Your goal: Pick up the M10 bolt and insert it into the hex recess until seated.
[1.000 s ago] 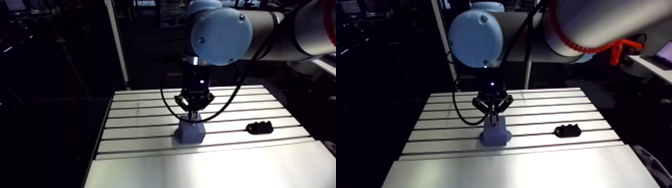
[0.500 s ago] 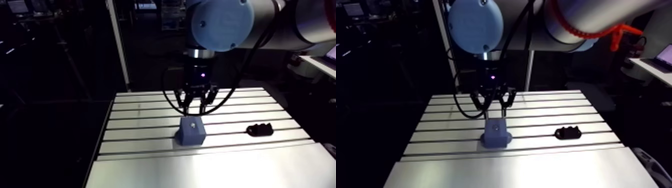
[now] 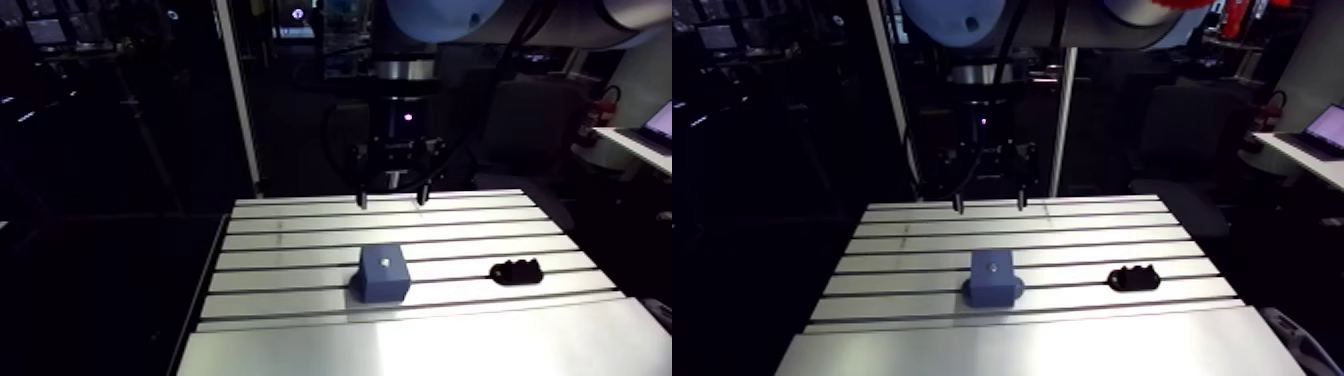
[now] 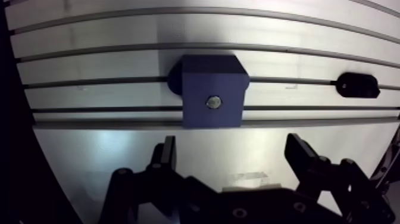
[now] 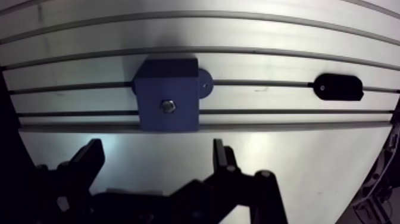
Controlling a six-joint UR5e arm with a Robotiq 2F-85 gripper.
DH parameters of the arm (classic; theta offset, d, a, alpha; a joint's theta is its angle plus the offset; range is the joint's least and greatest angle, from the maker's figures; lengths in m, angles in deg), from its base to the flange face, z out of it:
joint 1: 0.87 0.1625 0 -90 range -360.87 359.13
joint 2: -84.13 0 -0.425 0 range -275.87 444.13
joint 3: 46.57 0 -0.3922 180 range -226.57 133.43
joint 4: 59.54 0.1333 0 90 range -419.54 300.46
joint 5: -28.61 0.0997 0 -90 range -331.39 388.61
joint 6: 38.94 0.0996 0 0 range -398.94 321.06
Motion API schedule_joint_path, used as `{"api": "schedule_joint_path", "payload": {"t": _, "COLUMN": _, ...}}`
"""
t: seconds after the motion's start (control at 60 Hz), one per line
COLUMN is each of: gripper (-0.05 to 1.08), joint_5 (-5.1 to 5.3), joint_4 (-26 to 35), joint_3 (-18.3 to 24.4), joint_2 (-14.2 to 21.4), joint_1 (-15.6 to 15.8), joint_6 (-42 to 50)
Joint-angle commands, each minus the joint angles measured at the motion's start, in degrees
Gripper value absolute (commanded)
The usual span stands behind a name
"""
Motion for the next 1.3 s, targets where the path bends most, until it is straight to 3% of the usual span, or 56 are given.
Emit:
{"api": "schedule_joint_path", "payload": {"t": 0.017, "gripper": 0.00, "joint_5": 0.51, "joint_4": 9.14, "joint_3": 7.30, "joint_2": 2.11, "joint_1": 0.23, "joint_6": 1.53}}
{"api": "schedule_joint_path", "payload": {"t": 0.333, "gripper": 0.00, "joint_5": 0.62, "joint_4": 16.80, "joint_3": 14.97, "joint_2": 3.33, "joint_1": 1.02, "joint_6": 1.62}}
{"api": "schedule_joint_path", "payload": {"t": 0.467, "gripper": 0.00, "joint_5": 1.54, "joint_4": 19.32, "joint_3": 17.94, "joint_2": 4.13, "joint_1": 1.03, "joint_6": 1.55}}
{"api": "schedule_joint_path", "payload": {"t": 0.783, "gripper": 0.01, "joint_5": 1.32, "joint_4": 18.04, "joint_3": 16.69, "joint_2": 8.60, "joint_1": 1.36, "joint_6": 0.92}}
{"api": "schedule_joint_path", "payload": {"t": 1.3, "gripper": 0.01, "joint_5": 1.41, "joint_4": 15.15, "joint_3": 15.11, "joint_2": 9.09, "joint_1": 1.81, "joint_6": 0.92}}
